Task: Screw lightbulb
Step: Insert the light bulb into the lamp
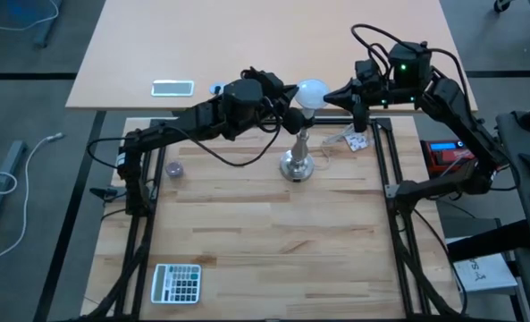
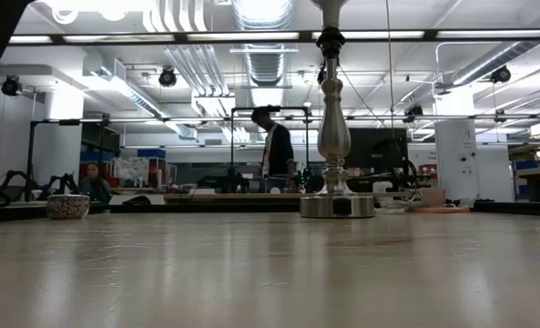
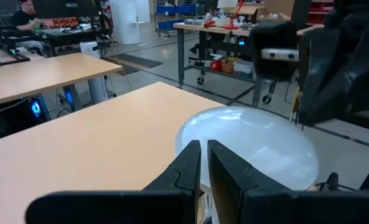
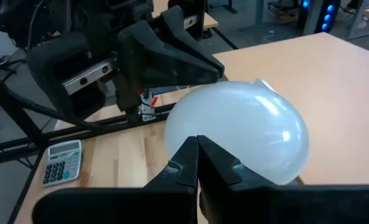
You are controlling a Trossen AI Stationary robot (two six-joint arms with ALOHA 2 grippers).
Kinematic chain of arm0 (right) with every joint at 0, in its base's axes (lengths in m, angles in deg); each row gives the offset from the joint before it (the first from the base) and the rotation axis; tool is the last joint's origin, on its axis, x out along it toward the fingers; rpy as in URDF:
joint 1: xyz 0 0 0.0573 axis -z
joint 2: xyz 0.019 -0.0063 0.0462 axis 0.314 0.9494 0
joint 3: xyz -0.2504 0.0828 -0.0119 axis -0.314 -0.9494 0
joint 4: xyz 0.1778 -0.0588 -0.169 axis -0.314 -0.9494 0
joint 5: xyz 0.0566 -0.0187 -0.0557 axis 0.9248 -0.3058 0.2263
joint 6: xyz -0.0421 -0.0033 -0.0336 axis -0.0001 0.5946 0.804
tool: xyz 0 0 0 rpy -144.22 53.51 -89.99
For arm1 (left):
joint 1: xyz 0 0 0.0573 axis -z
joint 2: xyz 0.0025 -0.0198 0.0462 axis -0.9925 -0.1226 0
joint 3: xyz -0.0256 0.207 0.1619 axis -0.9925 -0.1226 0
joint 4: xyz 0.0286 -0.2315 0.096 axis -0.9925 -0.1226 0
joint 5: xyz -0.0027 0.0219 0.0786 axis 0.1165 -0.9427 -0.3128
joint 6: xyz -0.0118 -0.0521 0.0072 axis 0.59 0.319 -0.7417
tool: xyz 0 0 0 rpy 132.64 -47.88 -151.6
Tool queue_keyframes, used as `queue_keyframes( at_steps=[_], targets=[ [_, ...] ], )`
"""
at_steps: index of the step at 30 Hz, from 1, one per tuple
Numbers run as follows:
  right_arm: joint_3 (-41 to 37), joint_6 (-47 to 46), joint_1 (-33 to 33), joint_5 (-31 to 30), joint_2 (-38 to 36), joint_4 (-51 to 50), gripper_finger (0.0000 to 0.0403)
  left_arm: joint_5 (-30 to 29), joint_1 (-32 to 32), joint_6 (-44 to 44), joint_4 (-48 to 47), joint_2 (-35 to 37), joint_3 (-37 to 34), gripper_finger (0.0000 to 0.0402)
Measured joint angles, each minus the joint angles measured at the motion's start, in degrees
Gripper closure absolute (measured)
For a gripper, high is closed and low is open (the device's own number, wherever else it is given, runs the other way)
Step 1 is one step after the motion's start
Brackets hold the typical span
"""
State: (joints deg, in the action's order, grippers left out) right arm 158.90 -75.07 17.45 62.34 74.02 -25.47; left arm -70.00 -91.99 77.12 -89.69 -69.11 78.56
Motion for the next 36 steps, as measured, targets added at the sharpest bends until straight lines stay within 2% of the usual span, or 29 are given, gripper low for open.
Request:
queue_keyframes(
  at_steps=[11, 18, 23, 30, 36],
  targets=[
    [0.0, 4.3, 0.0, -6.9, -0.8, 0.7, 0.0403, 0.5, 1.3, 1.4, -0.2, 1.0, -0.1, 0.0381],
    [0.0, 4.6, 0.0, -7.0, 0.3, 0.1, 0.0403, 1.0, 1.9, 2.4, 0.2, 1.5, -0.1, 0.0381],
    [0.0, 4.6, 0.0, -7.0, 0.6, 0.1, 0.0403, 6.5, 1.9, 1.3, -1.3, 1.4, -0.1, 0.0381],
    [0.0, 4.5, 0.0, -6.9, 0.6, -0.4, 0.0403, 4.9, 1.7, 1.3, -2.0, 1.2, -0.6, 0.0381],
    [0.0, 3.0, 0.0, -5.1, 0.5, -0.9, 0.0403, 2.1, 1.0, -2.7, -2.4, 1.2, -0.7, 0.0381]
  ],
)
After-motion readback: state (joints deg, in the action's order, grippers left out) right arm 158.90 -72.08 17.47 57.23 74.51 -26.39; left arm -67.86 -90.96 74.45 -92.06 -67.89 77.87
